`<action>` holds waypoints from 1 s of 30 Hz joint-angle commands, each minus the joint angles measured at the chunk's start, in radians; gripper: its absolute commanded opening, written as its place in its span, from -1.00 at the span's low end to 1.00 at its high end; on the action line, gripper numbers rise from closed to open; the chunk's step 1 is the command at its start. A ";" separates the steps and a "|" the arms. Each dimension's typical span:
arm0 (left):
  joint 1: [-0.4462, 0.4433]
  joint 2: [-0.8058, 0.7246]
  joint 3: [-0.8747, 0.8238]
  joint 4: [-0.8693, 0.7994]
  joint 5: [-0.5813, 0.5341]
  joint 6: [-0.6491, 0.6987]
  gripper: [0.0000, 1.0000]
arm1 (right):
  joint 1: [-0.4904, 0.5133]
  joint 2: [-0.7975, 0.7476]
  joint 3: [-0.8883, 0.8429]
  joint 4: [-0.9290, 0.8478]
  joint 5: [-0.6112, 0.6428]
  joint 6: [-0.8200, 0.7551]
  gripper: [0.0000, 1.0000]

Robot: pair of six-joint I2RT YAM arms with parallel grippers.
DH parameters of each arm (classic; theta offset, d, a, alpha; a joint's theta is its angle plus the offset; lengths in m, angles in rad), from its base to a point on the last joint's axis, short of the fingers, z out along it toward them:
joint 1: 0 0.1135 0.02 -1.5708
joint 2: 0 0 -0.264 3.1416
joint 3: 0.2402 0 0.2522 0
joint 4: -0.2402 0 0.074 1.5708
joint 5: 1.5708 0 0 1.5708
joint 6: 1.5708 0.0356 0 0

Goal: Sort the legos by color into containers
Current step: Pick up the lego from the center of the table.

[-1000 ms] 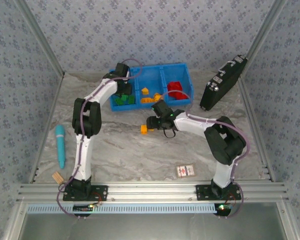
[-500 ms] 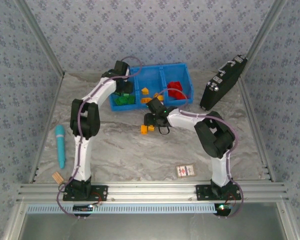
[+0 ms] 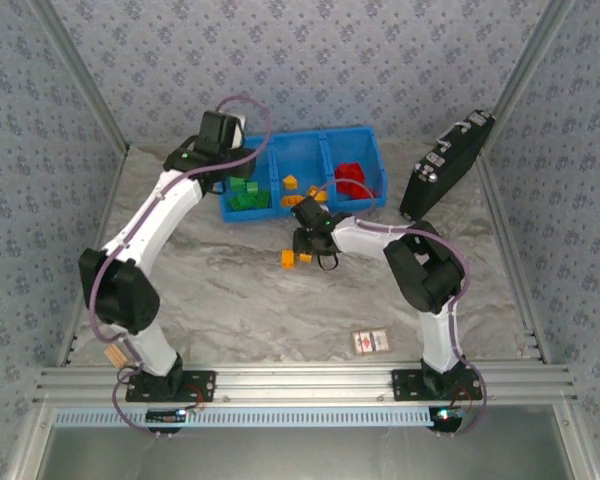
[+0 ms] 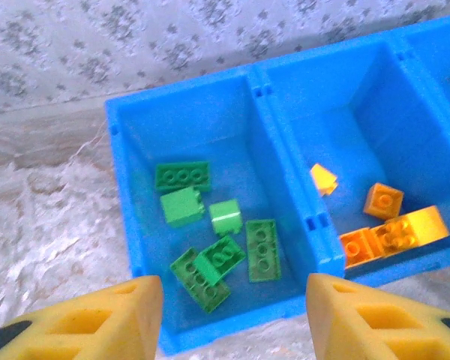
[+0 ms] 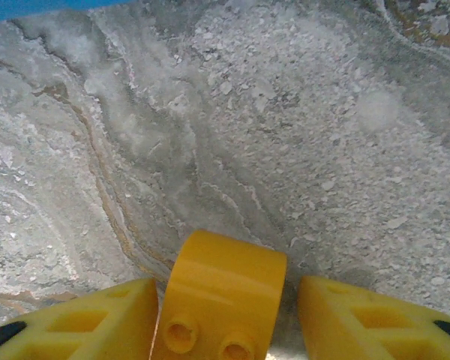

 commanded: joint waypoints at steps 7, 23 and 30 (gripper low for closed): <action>0.004 -0.215 -0.285 -0.032 -0.047 -0.044 0.06 | 0.002 0.049 -0.036 -0.050 -0.002 -0.026 -0.13; -0.069 -0.310 -0.558 -0.059 -0.064 -0.068 0.05 | -0.015 0.014 0.022 -0.099 0.000 -0.196 -0.52; -0.079 -0.344 -0.608 -0.058 -0.064 -0.083 0.05 | -0.024 -0.065 0.054 -0.156 0.022 -0.251 -0.59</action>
